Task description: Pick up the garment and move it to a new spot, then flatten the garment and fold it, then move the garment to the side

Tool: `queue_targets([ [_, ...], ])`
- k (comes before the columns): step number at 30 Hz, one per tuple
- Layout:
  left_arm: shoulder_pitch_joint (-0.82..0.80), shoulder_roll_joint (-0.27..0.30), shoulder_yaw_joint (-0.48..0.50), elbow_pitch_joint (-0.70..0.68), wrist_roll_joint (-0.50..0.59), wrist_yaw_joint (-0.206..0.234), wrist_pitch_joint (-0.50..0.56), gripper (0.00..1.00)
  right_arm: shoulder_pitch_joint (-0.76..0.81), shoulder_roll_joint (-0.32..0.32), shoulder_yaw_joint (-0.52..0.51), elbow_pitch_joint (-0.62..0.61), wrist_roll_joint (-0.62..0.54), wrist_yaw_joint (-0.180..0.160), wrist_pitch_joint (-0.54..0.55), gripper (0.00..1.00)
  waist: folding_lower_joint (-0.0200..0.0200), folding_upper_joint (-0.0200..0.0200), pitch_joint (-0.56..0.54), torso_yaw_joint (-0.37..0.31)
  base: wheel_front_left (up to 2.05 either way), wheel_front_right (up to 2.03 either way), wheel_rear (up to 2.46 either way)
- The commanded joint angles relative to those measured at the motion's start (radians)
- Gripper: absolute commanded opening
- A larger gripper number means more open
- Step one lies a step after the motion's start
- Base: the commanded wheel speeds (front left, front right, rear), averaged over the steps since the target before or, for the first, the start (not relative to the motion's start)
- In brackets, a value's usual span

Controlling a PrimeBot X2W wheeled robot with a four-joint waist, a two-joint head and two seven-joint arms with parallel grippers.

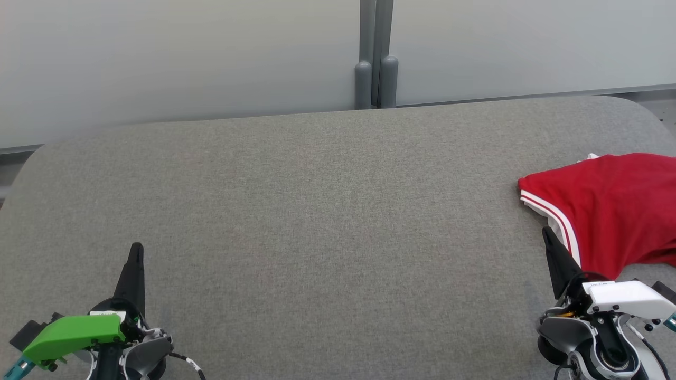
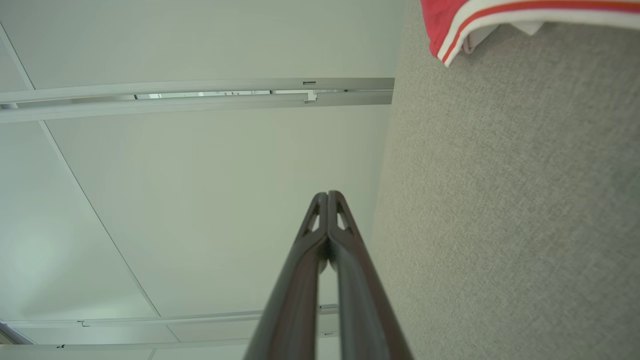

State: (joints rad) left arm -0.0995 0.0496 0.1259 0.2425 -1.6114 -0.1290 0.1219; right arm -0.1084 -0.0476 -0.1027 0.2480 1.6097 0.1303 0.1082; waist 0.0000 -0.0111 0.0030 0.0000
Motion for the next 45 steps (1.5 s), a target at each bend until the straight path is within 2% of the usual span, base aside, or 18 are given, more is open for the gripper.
queue_targets([
  [1, -0.014, 0.001, 0.001, -0.001, -0.001, -0.003, 0.001, 0.0, -0.011, -0.005, 0.001, 0.002, 0.008, 0.001, 0.002, 0.0, 0.0, 0.0111, 0.0, 0.0, 0.0, 0.0, 0.0],
  [45, -0.014, 0.001, 0.001, -0.001, -0.001, -0.003, 0.001, 0.0, -0.011, -0.005, 0.001, 0.001, 0.008, 0.001, 0.002, 0.0, 0.0, 0.0111, 0.0, 0.0, 0.0, 0.0, 0.0],
])
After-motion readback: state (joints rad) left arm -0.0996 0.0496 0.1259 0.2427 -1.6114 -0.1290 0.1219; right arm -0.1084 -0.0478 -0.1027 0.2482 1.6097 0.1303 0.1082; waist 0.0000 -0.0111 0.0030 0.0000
